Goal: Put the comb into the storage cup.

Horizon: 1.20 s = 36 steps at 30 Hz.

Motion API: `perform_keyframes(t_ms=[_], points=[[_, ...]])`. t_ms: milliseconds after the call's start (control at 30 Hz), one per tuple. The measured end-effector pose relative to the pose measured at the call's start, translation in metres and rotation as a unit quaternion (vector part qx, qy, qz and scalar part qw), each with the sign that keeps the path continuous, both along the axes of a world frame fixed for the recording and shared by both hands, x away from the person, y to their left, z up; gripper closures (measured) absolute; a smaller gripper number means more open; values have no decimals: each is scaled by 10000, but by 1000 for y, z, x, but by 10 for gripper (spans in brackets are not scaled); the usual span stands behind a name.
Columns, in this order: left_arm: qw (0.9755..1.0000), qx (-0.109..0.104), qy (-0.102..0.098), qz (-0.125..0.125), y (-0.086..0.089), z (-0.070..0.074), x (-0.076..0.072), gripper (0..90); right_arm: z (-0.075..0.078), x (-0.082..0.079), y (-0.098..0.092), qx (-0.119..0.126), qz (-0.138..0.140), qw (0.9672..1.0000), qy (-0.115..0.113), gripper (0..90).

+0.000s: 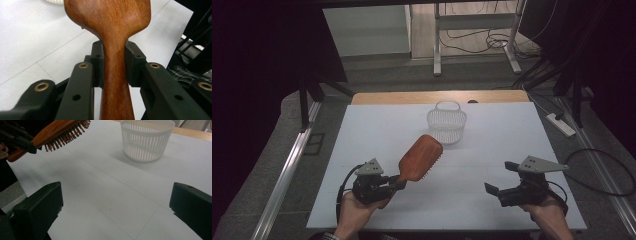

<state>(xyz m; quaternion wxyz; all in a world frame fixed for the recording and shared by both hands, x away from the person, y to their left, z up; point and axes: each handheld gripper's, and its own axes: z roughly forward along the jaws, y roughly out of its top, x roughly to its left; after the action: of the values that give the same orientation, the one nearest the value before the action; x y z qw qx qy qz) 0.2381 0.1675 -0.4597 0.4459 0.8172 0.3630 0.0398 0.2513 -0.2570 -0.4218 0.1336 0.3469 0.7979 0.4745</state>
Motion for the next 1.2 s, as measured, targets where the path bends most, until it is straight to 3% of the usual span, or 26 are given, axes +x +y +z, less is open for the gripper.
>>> perform_keyframes(t_ms=[133,433,567,733,1200], points=[[10000,-18,-48,-15,-3,1,1,715,1,4,6,193,25,9998,98,0],[9998,-84,-189,-67,-9,5,6,715,2,13,24,346,158,9986,364,0],[9997,-78,-228,-63,-11,5,8,715,5,17,30,377,178,9985,355,0],[9994,-58,-333,-106,-18,6,11,715,7,25,39,620,273,9968,427,0],[9985,-232,-457,-216,-30,9,15,715,8,40,62,759,514,9927,783,0]])
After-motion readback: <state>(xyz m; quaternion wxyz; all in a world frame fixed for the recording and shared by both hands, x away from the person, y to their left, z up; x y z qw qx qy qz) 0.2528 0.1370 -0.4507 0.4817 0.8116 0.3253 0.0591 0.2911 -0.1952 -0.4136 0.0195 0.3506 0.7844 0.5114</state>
